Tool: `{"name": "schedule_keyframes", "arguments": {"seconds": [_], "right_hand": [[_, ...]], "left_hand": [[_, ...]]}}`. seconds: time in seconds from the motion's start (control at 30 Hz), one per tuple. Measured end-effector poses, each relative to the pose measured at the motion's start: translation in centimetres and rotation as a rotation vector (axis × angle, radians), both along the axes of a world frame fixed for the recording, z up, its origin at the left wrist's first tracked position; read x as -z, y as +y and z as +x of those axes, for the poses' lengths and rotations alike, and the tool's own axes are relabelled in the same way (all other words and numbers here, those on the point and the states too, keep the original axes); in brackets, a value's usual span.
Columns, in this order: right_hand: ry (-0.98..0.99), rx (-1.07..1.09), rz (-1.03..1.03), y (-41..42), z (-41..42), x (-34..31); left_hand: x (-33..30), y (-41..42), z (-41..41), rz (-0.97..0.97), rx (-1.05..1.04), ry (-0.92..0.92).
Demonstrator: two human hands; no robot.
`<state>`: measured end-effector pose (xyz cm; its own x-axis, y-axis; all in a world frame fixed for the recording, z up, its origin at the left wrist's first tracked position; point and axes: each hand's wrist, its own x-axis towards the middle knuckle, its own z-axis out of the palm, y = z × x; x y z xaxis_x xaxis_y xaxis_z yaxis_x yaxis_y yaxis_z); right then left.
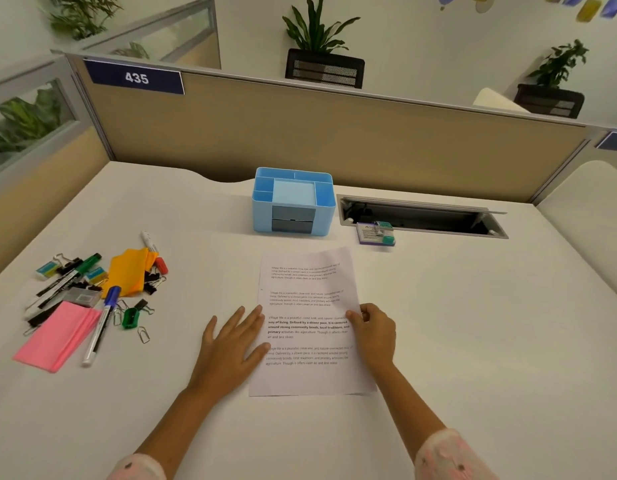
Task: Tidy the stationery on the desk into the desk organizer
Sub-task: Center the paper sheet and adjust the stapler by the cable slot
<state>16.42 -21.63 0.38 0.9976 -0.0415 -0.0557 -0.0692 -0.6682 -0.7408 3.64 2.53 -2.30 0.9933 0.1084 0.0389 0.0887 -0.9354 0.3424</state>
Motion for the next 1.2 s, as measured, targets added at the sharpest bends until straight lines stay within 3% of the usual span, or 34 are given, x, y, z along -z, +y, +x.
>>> {"name": "schedule_keyframes", "arguments": {"seconds": [0.1, 0.2, 0.4, 0.67, 1.07, 1.2], "right_hand": [[-0.03, -0.011, -0.117, 0.0, 0.2, 0.4], [-0.068, -0.027, -0.108, -0.8, 0.1, 0.7], [-0.256, -0.224, -0.252, -3.1, -0.5, 1.9], [-0.266, -0.318, -0.416, -4.2, -1.6, 2.7], [-0.269, -0.316, -0.361, -4.3, -1.6, 2.7], [-0.196, -0.272, -0.155, -4.6, -1.3, 2.4]], "left_hand": [[-0.3, -0.2, 0.2, 0.038, 0.001, 0.029], [-0.4, -0.2, 0.2, 0.059, 0.005, 0.038], [-0.4, -0.3, 0.1, 0.068, -0.005, 0.038], [-0.3, -0.4, 0.2, 0.047, -0.033, 0.032], [-0.6, -0.3, 0.1, 0.005, -0.024, 0.008], [-0.5, -0.2, 0.6, -0.125, -0.087, -0.024]]}}
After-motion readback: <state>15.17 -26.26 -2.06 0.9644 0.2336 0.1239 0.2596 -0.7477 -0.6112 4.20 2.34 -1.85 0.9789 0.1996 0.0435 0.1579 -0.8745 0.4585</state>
